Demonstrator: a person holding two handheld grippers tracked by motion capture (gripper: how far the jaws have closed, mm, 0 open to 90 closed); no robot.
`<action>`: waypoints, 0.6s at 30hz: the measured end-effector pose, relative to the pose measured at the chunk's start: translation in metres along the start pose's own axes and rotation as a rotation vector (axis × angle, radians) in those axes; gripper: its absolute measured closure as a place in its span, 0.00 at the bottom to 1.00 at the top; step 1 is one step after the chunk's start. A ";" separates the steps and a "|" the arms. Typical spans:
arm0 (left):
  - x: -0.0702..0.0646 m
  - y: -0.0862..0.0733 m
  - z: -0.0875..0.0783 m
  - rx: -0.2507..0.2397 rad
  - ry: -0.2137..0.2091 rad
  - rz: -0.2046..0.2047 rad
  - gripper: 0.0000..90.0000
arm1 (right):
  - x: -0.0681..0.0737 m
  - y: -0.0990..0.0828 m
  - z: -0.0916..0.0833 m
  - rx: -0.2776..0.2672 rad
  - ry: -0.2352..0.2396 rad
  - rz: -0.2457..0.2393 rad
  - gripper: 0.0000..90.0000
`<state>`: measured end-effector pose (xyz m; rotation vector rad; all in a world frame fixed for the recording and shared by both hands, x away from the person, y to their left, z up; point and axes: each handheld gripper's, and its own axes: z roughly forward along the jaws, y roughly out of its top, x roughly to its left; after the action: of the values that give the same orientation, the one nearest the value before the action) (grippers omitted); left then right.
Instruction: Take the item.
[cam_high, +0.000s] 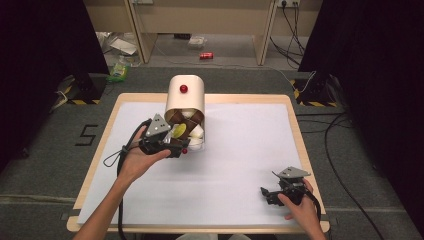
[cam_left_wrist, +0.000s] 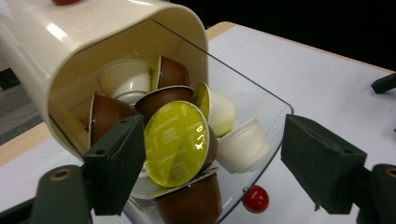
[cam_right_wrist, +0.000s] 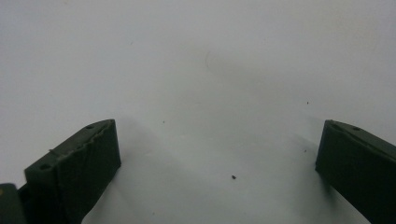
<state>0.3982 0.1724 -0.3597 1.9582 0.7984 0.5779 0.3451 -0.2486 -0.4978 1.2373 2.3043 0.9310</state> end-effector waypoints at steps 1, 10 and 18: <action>0.001 0.000 0.001 0.001 0.002 -0.002 0.25 | 0.000 0.000 0.000 0.000 0.000 0.000 0.01; 0.005 0.001 0.004 0.008 0.010 -0.011 0.27 | 0.000 0.000 0.000 0.000 -0.001 0.000 0.00; 0.009 0.001 0.007 0.016 0.020 -0.026 0.31 | 0.000 0.000 0.000 0.002 -0.001 -0.001 0.00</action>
<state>0.4092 0.1749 -0.3611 1.9564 0.8420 0.5779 0.3450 -0.2486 -0.4978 1.2369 2.3058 0.9281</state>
